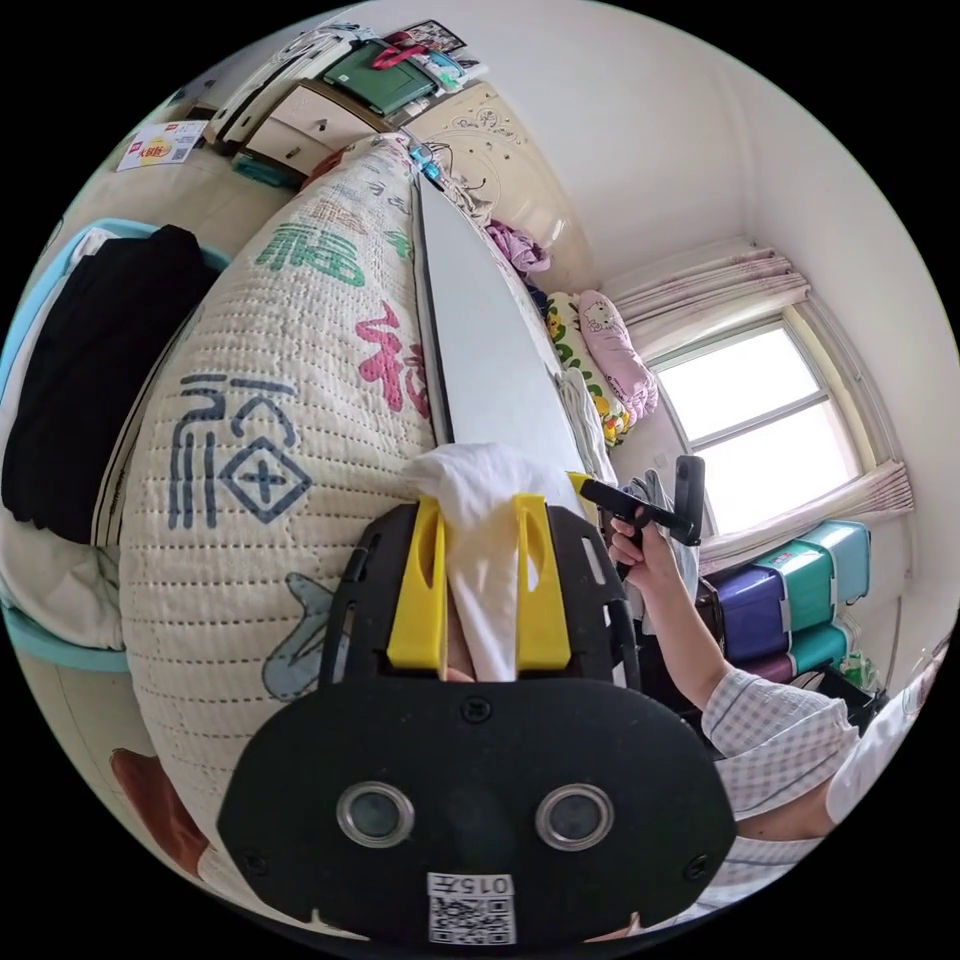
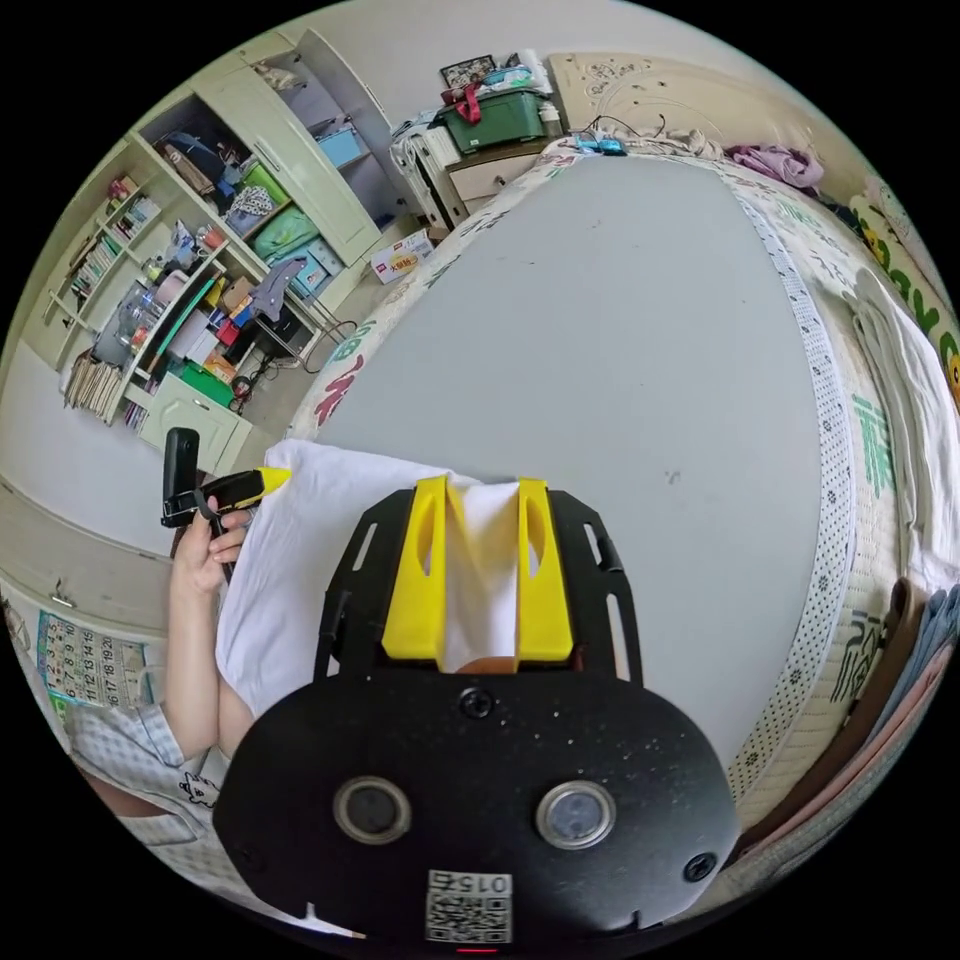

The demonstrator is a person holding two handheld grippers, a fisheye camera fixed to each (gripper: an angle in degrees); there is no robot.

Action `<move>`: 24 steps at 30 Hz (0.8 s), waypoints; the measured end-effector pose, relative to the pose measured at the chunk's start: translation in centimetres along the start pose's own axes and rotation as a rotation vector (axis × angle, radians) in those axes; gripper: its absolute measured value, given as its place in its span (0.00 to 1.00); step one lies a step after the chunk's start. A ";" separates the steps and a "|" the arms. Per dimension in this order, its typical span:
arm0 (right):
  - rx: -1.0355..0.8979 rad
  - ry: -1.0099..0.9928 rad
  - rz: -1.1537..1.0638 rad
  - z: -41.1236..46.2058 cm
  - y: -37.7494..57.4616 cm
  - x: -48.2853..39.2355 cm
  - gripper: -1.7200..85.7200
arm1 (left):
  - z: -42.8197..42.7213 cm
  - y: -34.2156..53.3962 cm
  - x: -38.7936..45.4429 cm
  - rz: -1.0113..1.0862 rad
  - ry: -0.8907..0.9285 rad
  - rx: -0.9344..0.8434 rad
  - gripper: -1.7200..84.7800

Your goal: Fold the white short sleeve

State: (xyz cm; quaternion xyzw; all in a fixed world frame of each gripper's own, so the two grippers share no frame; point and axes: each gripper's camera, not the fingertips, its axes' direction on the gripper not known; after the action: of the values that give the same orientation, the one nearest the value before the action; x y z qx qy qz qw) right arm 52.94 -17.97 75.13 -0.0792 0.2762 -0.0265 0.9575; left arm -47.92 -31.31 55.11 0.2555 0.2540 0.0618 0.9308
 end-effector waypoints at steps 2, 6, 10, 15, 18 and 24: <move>0.015 -0.033 0.019 -0.9 0.2 0.3 0.10 | -0.3 0.1 -0.3 -0.006 -0.016 0.004 0.11; 0.094 -0.192 0.066 -3.7 1.6 0.8 0.08 | -1.0 0.5 -0.4 -0.019 -0.040 0.017 0.10; 0.145 -0.240 0.022 -6.5 3.4 -0.5 0.08 | -2.1 1.5 0.0 -0.010 -0.076 0.048 0.08; 0.081 -0.167 -0.036 -7.1 4.6 -1.9 0.11 | -3.5 3.0 -0.6 -0.004 0.031 0.098 0.06; 0.070 -0.194 -0.010 -8.1 4.9 -2.1 0.08 | -4.0 3.6 -0.2 0.015 0.034 0.108 0.05; 0.211 -0.211 -0.088 -14.5 7.5 -6.3 0.07 | -7.2 6.1 3.2 0.141 0.139 0.211 0.05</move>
State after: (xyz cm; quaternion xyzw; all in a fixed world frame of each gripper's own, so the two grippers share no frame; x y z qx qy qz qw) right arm 39.95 -11.96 65.03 0.0074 0.1660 -0.0889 0.9821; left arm -48.75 -22.03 51.48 0.3645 0.3042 0.1175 0.8723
